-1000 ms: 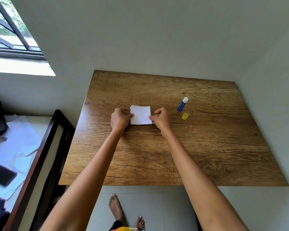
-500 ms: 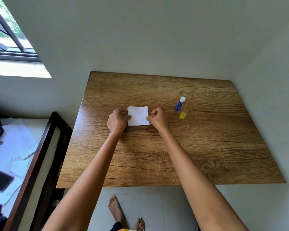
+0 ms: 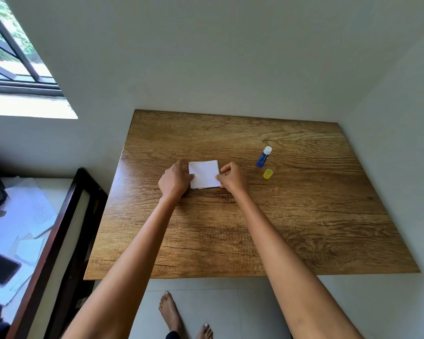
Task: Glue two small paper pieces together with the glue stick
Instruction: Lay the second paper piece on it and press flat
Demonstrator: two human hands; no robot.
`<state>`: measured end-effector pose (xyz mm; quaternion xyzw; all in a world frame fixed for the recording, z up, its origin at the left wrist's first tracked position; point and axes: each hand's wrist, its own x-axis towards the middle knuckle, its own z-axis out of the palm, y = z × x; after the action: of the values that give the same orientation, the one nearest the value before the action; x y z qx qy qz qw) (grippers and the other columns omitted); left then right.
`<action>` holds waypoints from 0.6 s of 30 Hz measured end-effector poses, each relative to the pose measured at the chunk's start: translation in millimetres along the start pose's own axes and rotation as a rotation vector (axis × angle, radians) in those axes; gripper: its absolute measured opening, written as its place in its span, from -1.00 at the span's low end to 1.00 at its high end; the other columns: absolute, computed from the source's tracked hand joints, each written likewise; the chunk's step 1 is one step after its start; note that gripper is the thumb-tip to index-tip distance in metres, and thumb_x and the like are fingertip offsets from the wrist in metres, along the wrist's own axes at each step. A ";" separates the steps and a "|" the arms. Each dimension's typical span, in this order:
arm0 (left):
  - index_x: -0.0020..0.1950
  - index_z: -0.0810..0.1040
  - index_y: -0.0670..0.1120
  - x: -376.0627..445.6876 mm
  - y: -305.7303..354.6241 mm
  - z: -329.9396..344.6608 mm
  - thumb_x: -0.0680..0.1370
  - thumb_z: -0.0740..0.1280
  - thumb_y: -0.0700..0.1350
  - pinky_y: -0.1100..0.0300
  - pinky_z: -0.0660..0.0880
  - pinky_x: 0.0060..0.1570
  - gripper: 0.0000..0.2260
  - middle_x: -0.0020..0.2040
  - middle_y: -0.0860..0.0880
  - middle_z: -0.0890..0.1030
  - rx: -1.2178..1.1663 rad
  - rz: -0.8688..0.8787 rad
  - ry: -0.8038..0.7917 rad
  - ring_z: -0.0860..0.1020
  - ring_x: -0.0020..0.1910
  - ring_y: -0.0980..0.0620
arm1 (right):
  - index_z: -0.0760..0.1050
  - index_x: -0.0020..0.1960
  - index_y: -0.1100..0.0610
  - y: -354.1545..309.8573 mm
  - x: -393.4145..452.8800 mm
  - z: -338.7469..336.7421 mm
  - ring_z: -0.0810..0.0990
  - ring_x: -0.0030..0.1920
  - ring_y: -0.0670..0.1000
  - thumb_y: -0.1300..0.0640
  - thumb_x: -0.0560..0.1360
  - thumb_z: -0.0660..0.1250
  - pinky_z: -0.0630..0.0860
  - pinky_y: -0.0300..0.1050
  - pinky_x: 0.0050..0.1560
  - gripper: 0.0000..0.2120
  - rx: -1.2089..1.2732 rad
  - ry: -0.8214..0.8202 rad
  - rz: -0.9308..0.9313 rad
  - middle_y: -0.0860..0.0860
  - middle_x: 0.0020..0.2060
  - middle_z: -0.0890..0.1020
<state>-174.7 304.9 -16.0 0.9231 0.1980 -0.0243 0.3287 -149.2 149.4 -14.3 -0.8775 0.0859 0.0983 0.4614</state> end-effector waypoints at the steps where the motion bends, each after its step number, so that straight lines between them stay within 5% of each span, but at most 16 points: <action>1: 0.30 0.38 0.07 3.3 0.5 -1.3 0.47 0.35 -0.03 0.06 0.40 -0.06 -0.59 0.17 -0.07 0.59 0.012 0.010 -0.040 0.51 0.17 -0.14 | 0.38 -0.09 0.14 0.5 1.1 -0.2 0.54 -0.43 -0.07 0.25 0.44 0.39 0.36 -0.29 -0.49 -0.82 -0.005 -0.004 0.006 0.08 -0.17 0.57; 4: 0.31 0.38 0.02 12.6 4.7 -4.3 0.46 0.38 0.00 -0.02 0.43 0.02 -0.56 0.26 -0.12 0.47 0.067 0.071 -0.140 0.47 0.20 -0.16 | 0.38 -0.08 0.14 0.4 2.5 -1.2 0.55 -0.43 -0.06 0.25 0.44 0.40 0.45 -0.21 -0.40 -0.81 -0.017 -0.018 0.018 0.09 -0.17 0.57; 7: 0.26 0.45 0.01 18.2 12.7 -2.9 0.43 0.42 0.04 -0.03 0.44 0.02 -0.57 0.27 -0.14 0.37 0.122 0.117 -0.123 0.42 0.24 -0.15 | 0.37 -0.09 0.14 -1.2 1.7 0.0 0.63 -0.23 0.10 0.25 0.44 0.40 0.56 -0.02 -0.20 -0.80 -0.036 -0.010 0.007 0.14 -0.11 0.59; 12: 0.15 0.46 -0.11 32.3 22.3 -2.7 0.40 0.46 0.00 -0.08 0.38 0.17 -0.61 0.28 -0.19 0.40 0.198 0.137 -0.190 0.32 0.30 -0.19 | 0.36 -0.10 0.14 -2.5 1.9 2.0 0.62 -0.05 0.18 0.26 0.43 0.40 0.57 0.17 -0.01 -0.79 -0.043 0.000 0.005 0.13 -0.10 0.56; 18: -0.02 0.52 -0.15 40.3 14.5 -8.6 0.44 0.41 -0.21 0.09 0.44 -0.05 -0.85 0.08 -0.13 0.59 -0.226 0.131 -0.202 0.53 0.07 -0.08 | 0.42 0.07 0.21 -0.2 4.0 2.4 0.63 -0.13 0.15 0.25 0.43 0.41 0.59 0.11 -0.06 -0.74 -0.054 -0.013 -0.005 0.07 -0.19 0.56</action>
<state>-132.7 314.1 -7.7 0.8840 0.1049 -0.0729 0.4497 -145.5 151.3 -16.5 -0.8892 0.0781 0.1052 0.4384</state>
